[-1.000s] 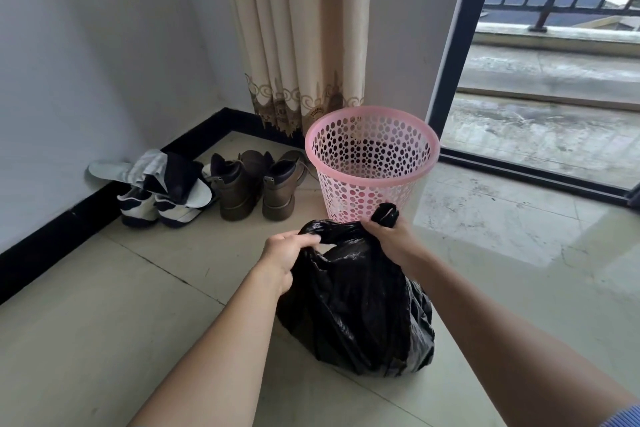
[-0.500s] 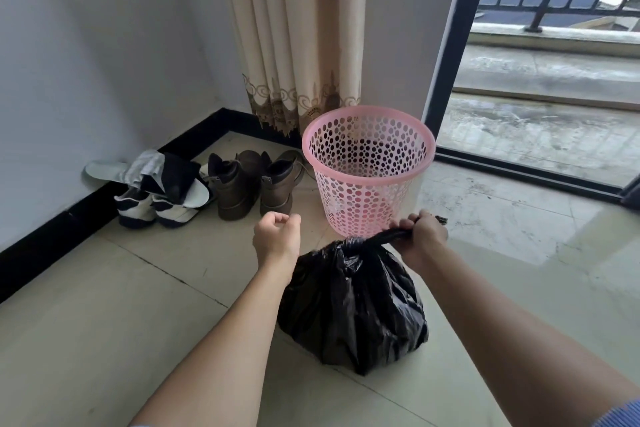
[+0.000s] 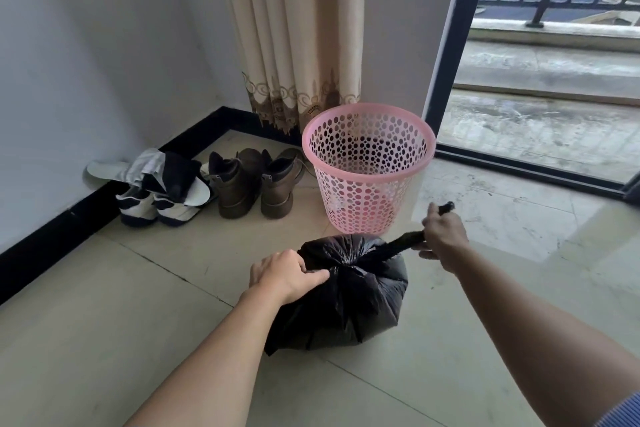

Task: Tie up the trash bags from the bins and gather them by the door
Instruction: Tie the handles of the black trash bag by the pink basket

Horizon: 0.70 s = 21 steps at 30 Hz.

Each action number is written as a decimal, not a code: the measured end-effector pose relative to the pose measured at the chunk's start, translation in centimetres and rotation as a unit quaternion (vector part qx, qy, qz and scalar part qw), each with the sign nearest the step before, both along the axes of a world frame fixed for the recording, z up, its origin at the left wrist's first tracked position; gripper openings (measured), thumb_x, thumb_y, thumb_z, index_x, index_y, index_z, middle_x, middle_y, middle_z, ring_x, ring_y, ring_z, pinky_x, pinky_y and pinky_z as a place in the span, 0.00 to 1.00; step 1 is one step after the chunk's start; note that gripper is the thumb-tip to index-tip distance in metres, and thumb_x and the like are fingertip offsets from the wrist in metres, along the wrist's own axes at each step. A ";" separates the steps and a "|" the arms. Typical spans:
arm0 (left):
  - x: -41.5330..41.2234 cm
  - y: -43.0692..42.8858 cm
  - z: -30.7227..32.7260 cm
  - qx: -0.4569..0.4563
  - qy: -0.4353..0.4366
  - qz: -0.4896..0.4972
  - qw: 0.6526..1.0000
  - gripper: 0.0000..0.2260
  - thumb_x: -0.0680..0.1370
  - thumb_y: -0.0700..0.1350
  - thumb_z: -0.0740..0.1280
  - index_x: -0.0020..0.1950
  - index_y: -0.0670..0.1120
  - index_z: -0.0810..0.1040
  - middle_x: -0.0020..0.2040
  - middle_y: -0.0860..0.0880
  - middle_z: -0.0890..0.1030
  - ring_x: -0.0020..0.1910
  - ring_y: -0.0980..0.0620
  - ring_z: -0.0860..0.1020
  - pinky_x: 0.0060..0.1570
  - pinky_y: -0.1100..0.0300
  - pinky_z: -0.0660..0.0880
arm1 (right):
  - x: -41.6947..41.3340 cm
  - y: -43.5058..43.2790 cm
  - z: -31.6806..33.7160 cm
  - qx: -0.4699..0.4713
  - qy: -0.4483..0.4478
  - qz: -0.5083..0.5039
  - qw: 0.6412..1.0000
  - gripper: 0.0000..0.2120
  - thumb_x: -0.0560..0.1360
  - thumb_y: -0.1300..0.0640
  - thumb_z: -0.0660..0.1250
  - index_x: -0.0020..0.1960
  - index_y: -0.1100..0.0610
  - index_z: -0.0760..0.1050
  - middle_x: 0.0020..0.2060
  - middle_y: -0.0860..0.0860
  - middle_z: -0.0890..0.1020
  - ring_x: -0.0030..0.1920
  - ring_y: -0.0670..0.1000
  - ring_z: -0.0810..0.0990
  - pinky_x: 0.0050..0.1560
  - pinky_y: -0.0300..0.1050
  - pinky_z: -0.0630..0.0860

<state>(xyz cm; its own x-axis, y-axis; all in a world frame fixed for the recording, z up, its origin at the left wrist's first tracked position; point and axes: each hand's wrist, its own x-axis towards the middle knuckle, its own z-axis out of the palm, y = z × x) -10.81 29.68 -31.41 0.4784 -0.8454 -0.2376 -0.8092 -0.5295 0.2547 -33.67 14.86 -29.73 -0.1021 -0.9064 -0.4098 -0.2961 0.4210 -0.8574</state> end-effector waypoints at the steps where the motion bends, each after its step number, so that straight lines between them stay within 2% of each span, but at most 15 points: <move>1: 0.1 -0.2 0.1 0.026 0.021 -0.001 0.999 0.24 0.63 0.71 0.65 0.46 0.55 0.81 0.49 0.52 0.82 0.52 0.46 0.79 0.47 0.56 0.67 | 0.4 0.1 0.8 -0.004 0.030 0.043 0.999 0.21 0.82 0.44 0.52 0.49 0.62 0.70 0.42 0.62 0.82 0.35 0.59 0.85 0.30 0.49 0.80; 2: 0.2 -0.3 0.1 0.037 0.047 0.000 0.998 0.22 0.64 0.69 0.68 0.46 0.54 0.80 0.50 0.51 0.82 0.53 0.46 0.79 0.47 0.56 0.67 | 0.9 0.3 1.7 -0.002 0.018 0.064 0.998 0.22 0.82 0.43 0.52 0.50 0.62 0.70 0.43 0.62 0.82 0.32 0.58 0.85 0.27 0.46 0.79; 3: 0.3 -0.5 0.3 0.037 0.076 0.005 0.996 0.19 0.65 0.67 0.70 0.46 0.54 0.80 0.50 0.51 0.82 0.52 0.46 0.79 0.46 0.57 0.68 | 1.4 0.3 2.7 0.009 -0.034 0.075 0.997 0.23 0.82 0.42 0.52 0.50 0.62 0.71 0.42 0.62 0.83 0.31 0.56 0.85 0.25 0.44 0.78; 4: 0.3 -0.6 0.4 0.029 0.103 0.013 0.994 0.17 0.66 0.64 0.71 0.45 0.54 0.80 0.50 0.50 0.83 0.51 0.46 0.79 0.45 0.58 0.69 | 1.8 0.4 3.7 0.027 -0.114 0.092 0.989 0.24 0.81 0.40 0.53 0.49 0.61 0.72 0.42 0.61 0.84 0.32 0.55 0.85 0.27 0.44 0.79; 6: 0.3 -0.8 0.7 0.001 0.137 0.034 0.990 0.15 0.68 0.60 0.72 0.47 0.52 0.81 0.49 0.48 0.83 0.50 0.46 0.80 0.44 0.58 0.70 | 2.5 0.7 5.0 0.064 -0.253 0.158 0.952 0.29 0.77 0.33 0.55 0.52 0.59 0.74 0.46 0.60 0.85 0.43 0.57 0.86 0.40 0.49 0.80; 7: 0.3 -0.9 0.8 -0.012 0.144 0.044 0.989 0.15 0.68 0.59 0.72 0.48 0.51 0.82 0.49 0.48 0.83 0.50 0.45 0.80 0.44 0.58 0.70 | 2.9 1.0 5.0 0.070 -0.257 0.199 0.943 0.31 0.74 0.30 0.57 0.56 0.57 0.73 0.50 0.60 0.84 0.50 0.58 0.84 0.46 0.50 0.79; 8: 0.2 -0.8 0.8 -0.022 0.149 0.051 0.987 0.14 0.68 0.58 0.73 0.47 0.51 0.82 0.48 0.48 0.83 0.51 0.45 0.80 0.44 0.58 0.70 | 3.1 1.6 4.5 0.073 -0.219 0.234 0.945 0.31 0.71 0.30 0.61 0.58 0.56 0.72 0.53 0.58 0.83 0.53 0.56 0.82 0.48 0.49 0.77; 9: 0.2 -0.8 0.8 -0.027 0.156 0.055 0.986 0.13 0.69 0.57 0.73 0.46 0.51 0.82 0.47 0.47 0.83 0.51 0.45 0.80 0.44 0.58 0.70 | 3.3 2.4 3.4 0.073 -0.156 0.254 0.952 0.29 0.70 0.33 0.65 0.59 0.55 0.72 0.52 0.55 0.82 0.51 0.53 0.81 0.47 0.46 0.76; 11: 0.0 -0.5 0.6 -0.028 0.164 0.058 0.984 0.11 0.69 0.56 0.73 0.45 0.51 0.82 0.47 0.46 0.83 0.51 0.44 0.80 0.45 0.57 0.71 | 3.8 3.8 0.5 0.057 -0.065 0.239 0.967 0.16 0.73 0.45 0.71 0.53 0.55 0.76 0.43 0.52 0.81 0.39 0.47 0.78 0.37 0.40 0.72; 12: 0.0 -0.4 0.5 -0.028 0.163 0.057 0.985 0.12 0.70 0.56 0.73 0.47 0.50 0.82 0.49 0.46 0.83 0.52 0.44 0.80 0.47 0.57 0.72 | 4.1 4.4 -0.6 0.044 -0.052 0.214 0.974 0.10 0.75 0.50 0.71 0.50 0.56 0.77 0.39 0.52 0.80 0.33 0.46 0.76 0.32 0.38 0.69; 14: -0.1 -0.4 0.4 -0.029 0.166 0.050 0.985 0.13 0.70 0.55 0.73 0.51 0.49 0.82 0.51 0.46 0.83 0.53 0.44 0.79 0.51 0.56 0.73 | 4.8 5.1 -2.4 -0.030 -0.028 0.187 0.981 0.07 0.77 0.53 0.69 0.46 0.58 0.80 0.35 0.51 0.79 0.29 0.44 0.76 0.29 0.37 0.68; 16: -0.2 -0.4 0.4 -0.030 0.185 0.043 0.981 0.12 0.71 0.54 0.72 0.50 0.49 0.83 0.50 0.46 0.83 0.52 0.44 0.80 0.51 0.55 0.74 | 5.5 5.1 -2.5 -0.165 0.057 0.205 0.963 0.10 0.78 0.53 0.66 0.46 0.58 0.81 0.38 0.52 0.82 0.36 0.49 0.79 0.36 0.44 0.72; 17: -0.3 -0.5 0.6 -0.030 0.194 0.046 0.980 0.11 0.71 0.54 0.72 0.49 0.50 0.83 0.49 0.46 0.83 0.52 0.44 0.80 0.51 0.55 0.75 | 6.1 5.2 -2.0 -0.220 0.062 0.210 0.951 0.11 0.79 0.53 0.65 0.45 0.59 0.81 0.40 0.53 0.83 0.40 0.53 0.80 0.40 0.48 0.73; 19: -0.2 -0.8 0.9 -0.031 0.190 0.061 0.979 0.11 0.72 0.55 0.71 0.48 0.50 0.83 0.48 0.47 0.83 0.50 0.44 0.80 0.50 0.54 0.75 | 7.2 5.5 -0.9 -0.247 -0.025 0.204 0.947 0.14 0.80 0.55 0.62 0.41 0.61 0.80 0.37 0.55 0.84 0.39 0.55 0.81 0.39 0.50 0.75; 21: 0.3 -1.0 1.2 -0.036 0.193 0.086 0.977 0.12 0.72 0.56 0.71 0.46 0.48 0.83 0.45 0.47 0.83 0.47 0.45 0.80 0.47 0.55 0.75 | 8.1 5.3 -0.4 -0.209 -0.118 0.206 0.949 0.18 0.80 0.55 0.59 0.35 0.58 0.78 0.31 0.53 0.84 0.33 0.49 0.82 0.32 0.39 0.75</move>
